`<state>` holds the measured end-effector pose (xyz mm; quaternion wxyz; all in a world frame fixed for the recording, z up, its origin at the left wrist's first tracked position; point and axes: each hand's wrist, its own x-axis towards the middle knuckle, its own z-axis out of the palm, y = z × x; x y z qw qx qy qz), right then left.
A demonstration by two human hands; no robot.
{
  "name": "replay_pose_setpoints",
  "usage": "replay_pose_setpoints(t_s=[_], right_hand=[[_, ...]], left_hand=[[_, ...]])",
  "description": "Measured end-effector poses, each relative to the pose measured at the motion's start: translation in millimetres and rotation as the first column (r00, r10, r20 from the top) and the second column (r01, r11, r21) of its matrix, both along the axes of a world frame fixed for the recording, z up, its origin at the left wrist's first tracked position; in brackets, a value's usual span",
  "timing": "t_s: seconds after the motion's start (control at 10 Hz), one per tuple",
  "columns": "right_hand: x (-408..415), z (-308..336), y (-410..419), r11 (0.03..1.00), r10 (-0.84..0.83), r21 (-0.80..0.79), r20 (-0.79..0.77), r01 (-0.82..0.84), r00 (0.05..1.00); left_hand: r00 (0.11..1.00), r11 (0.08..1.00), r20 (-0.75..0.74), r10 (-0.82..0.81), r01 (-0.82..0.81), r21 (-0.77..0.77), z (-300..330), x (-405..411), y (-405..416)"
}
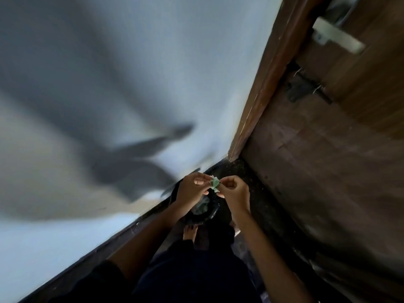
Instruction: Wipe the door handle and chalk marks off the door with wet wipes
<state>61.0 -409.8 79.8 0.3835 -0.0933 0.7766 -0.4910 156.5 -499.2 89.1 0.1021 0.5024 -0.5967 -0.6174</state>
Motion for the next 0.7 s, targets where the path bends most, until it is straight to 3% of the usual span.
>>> replay_pose_setpoints(t_s=[0.1, 0.3, 0.4, 0.6, 0.7], right_hand=[[24.6, -22.8, -3.3, 0.996, -0.015, 0.093, 0.03, 0.013, 0.999], [49.3, -73.3, -13.9, 0.957, -0.012, 0.288, 0.15, -0.032, 0.989], [51.3, -81.0, -11.3, 0.921, 0.029, 0.383, 0.103, -0.066, 0.994], [50.5, -80.6, 0.6, 0.878, 0.103, 0.468, 0.01, -0.096, 0.995], [52.8, -79.2, 3.0, 0.874, 0.127, 0.474, -0.016, -0.104, 0.992]], left_hand=[[0.997, 0.996, 0.06, 0.055, -0.06, 0.069, -31.9, 22.0, 3.8], [0.968, 0.98, 0.247, -0.041, -0.009, 0.198, -81.7, 49.5, 1.3], [0.935, 0.97, 0.341, -0.094, 0.01, 0.242, -98.3, 63.6, -1.2], [0.867, 0.967, 0.441, -0.232, 0.155, 0.204, -118.4, 92.7, -4.0], [0.867, 0.976, 0.449, -0.217, 0.18, 0.124, -120.0, 100.5, -0.5]])
